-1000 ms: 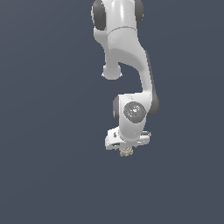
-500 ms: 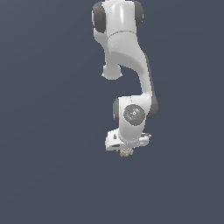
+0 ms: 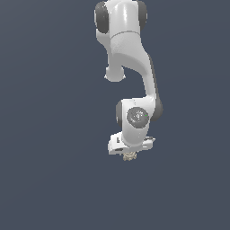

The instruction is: Pick up the object and move it to a goal position.

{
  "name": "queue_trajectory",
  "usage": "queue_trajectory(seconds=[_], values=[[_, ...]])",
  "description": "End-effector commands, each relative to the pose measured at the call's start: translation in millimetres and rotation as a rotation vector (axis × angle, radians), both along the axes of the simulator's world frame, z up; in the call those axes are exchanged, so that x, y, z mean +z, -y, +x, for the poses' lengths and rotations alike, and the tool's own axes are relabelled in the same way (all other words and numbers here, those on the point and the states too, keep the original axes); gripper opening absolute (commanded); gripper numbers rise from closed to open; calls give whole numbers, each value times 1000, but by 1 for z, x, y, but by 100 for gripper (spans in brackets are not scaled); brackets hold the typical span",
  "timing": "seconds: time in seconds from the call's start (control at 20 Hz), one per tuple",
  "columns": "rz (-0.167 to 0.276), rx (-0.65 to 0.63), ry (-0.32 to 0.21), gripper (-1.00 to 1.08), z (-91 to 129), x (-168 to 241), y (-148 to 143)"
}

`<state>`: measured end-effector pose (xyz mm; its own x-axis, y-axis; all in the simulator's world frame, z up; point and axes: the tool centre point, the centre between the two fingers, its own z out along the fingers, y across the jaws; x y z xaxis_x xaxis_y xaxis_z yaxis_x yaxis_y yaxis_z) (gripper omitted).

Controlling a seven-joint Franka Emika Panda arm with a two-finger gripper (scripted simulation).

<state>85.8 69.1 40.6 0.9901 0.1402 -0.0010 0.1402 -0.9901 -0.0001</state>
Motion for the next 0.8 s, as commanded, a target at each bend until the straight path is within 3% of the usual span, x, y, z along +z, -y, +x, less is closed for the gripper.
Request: queue_trajectory(seconds=[0.0,0.35,0.75], values=[[0,0,1,-100,0,4,1],[0,0,1,-100,-1,37,13],[0,0,1,-100,-4,114,40]])
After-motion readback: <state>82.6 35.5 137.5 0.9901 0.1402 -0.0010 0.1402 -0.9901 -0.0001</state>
